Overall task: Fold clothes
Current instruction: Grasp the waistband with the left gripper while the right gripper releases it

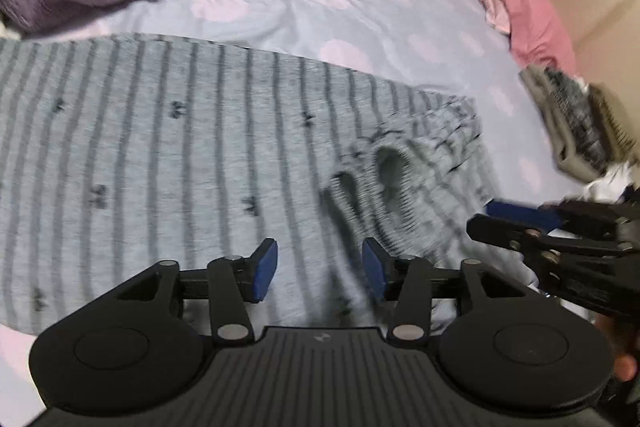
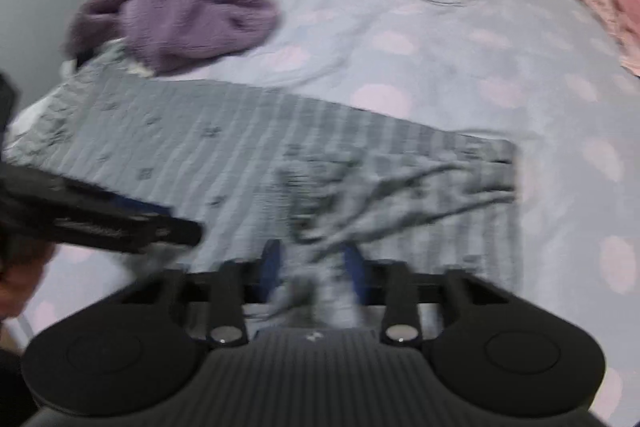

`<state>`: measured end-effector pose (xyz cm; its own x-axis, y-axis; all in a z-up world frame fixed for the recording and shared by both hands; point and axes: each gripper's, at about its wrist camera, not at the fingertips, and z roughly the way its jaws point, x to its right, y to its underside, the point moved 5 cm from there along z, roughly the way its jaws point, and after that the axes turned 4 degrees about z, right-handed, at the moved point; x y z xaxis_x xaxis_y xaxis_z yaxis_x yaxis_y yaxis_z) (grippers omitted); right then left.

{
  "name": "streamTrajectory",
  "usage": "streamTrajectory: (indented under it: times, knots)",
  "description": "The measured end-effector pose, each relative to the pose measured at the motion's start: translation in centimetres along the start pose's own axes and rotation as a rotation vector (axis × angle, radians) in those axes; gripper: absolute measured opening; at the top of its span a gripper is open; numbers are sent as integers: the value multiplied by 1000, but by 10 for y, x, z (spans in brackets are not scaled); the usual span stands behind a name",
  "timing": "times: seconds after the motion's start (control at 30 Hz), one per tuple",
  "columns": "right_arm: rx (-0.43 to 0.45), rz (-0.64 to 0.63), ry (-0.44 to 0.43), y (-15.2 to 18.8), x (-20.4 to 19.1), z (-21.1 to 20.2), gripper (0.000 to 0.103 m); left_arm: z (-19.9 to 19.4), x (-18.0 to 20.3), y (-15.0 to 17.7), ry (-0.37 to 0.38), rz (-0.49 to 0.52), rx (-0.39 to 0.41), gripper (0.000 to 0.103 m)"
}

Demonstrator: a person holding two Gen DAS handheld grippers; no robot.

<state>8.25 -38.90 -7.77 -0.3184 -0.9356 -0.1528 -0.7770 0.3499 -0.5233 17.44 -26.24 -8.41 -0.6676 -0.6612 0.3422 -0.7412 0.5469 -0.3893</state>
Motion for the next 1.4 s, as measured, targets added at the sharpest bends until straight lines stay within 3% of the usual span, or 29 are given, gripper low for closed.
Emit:
streamTrajectory:
  times: [0.17, 0.47, 0.67, 0.7, 0.8, 0.93, 1.1, 1.2, 1.4]
  knots:
    - [-52, -17, 3, 7, 3, 28, 13, 21, 9, -5, 13, -37, -16, 48]
    - [-67, -225, -136, 31, -40, 39, 7, 36, 13, -8, 81, -101, -31, 54]
    - [-99, -256, -165, 38, -48, 49, 5, 57, 12, -1, 50, -84, -72, 57]
    - [-105, -250, -168, 38, -47, 51, 5, 59, 13, -1, 51, -79, -74, 56]
    - [-115, -254, -170, 40, -45, 52, 5, 65, 17, 0, 58, -61, -77, 34]
    - [-117, -256, -160, 39, -40, 48, 6, 52, 24, -3, 48, -18, -22, 20]
    - [-111, -185, -111, 25, -21, 34, 8, 24, 24, -8, 43, 18, 50, 18]
    - [-62, -143, -59, 15, -5, 19, 9, -1, 27, -14, 48, 33, 92, 18]
    - [19, -67, 79, 2, 30, -7, 15, -76, 15, -26, 27, 64, 174, 18]
